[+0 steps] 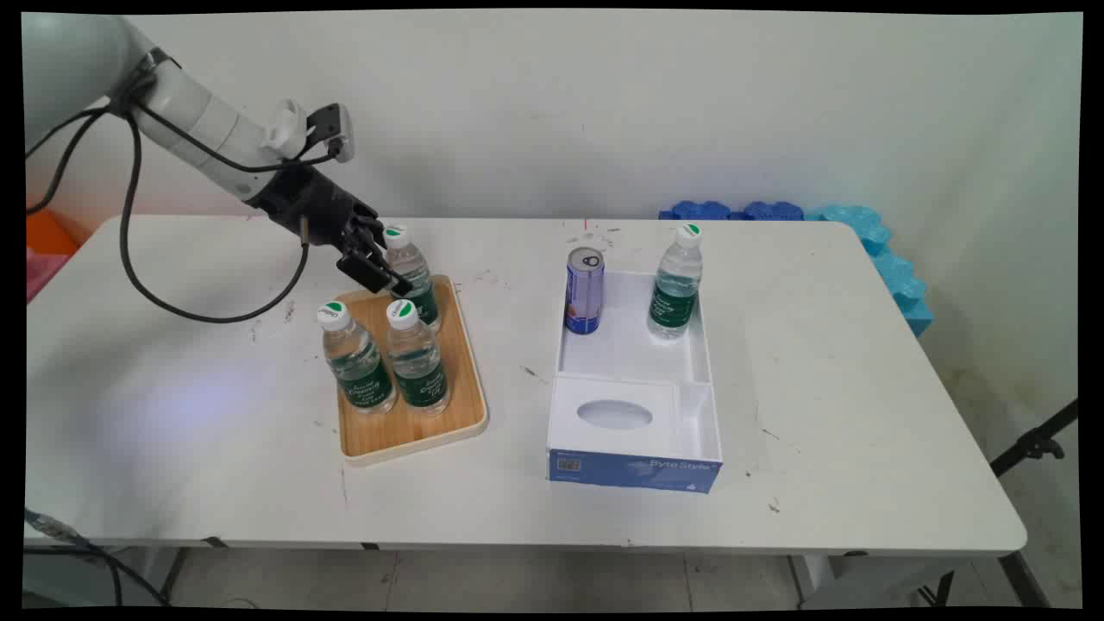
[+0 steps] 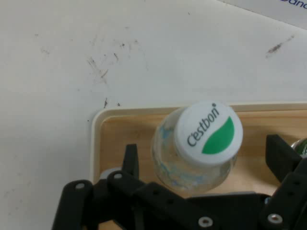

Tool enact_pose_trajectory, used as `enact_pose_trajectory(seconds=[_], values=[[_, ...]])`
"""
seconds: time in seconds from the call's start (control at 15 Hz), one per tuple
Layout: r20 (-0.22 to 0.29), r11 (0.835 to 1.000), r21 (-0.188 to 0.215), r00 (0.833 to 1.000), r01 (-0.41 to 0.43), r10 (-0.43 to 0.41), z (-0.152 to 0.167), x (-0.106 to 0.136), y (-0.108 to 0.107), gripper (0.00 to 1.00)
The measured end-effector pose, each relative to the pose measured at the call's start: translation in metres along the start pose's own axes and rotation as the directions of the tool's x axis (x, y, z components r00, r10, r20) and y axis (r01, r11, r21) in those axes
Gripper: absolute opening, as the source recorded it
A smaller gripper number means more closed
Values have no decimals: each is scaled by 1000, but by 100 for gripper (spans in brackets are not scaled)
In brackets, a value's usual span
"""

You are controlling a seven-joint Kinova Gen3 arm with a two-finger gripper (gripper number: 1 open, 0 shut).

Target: Pick up the green bottle from the white box

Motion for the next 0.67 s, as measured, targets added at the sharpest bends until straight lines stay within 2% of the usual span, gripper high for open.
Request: enact_pose_trajectory(seconds=[0.27,0.67], values=[[-18,1000,3,1000,-12,12,-11,1,-3,100],[-44,1000,-1,999,-25,25,-66,4,0,100]])
